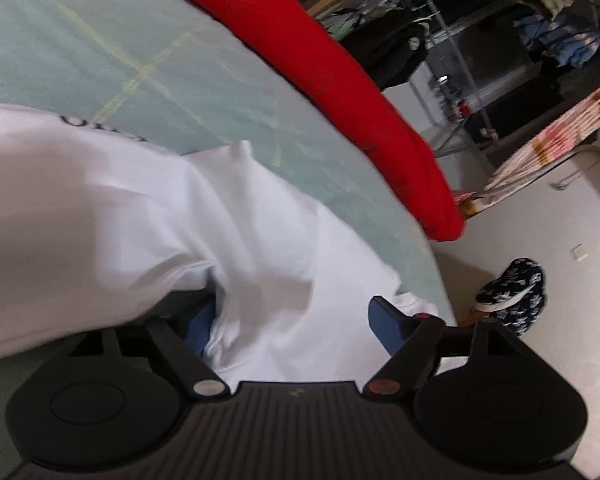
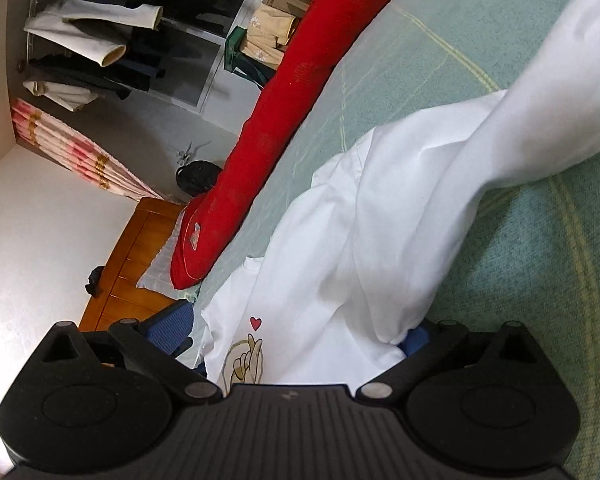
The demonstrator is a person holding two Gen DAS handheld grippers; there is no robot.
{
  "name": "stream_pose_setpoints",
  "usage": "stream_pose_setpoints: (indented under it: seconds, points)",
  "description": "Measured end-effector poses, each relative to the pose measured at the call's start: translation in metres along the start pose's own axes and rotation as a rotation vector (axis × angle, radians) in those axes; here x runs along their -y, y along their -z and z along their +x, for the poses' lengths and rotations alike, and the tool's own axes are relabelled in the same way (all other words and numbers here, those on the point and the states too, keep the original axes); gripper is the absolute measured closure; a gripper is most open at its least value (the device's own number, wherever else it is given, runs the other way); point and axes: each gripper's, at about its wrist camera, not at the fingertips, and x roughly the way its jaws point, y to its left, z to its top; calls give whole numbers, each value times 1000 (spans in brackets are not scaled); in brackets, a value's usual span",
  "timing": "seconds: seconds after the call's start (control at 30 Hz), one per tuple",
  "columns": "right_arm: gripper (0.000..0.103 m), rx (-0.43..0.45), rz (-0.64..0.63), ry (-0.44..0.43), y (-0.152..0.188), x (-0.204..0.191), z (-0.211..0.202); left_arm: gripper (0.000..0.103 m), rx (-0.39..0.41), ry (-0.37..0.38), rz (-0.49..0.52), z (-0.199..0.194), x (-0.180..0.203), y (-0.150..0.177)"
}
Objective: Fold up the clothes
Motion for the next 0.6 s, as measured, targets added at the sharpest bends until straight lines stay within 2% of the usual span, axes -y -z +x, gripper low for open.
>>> stream_pose_setpoints:
  seconds: [0.07, 0.17, 0.3, 0.43, 0.47, 0.53, 0.6]
  points:
    - [0, 2, -4, -1, 3, 1, -4, 93, 10, -74, 43, 3, 3, 2]
    - [0, 3, -10, 13, 3, 0, -6, 94, 56, -120, 70, -2, 6, 4]
    - [0, 9, -22, 39, 1, -4, -6, 95, 146, -139, 83, -24, 13, -2]
    - [0, 38, -48, 54, -7, -11, -5, 94, 190, -150, 99, -38, 19, -8]
    - [0, 39, -42, 54, -7, -9, -4, 89, 190, -157, 98, -37, 19, -9]
    - [0, 38, -26, 52, -6, -6, -2, 87, 145, -163, 49, -31, 10, -9]
    - [0, 37, -11, 50, -6, -3, 0, 66, 120, -170, 54, -39, 10, 2]
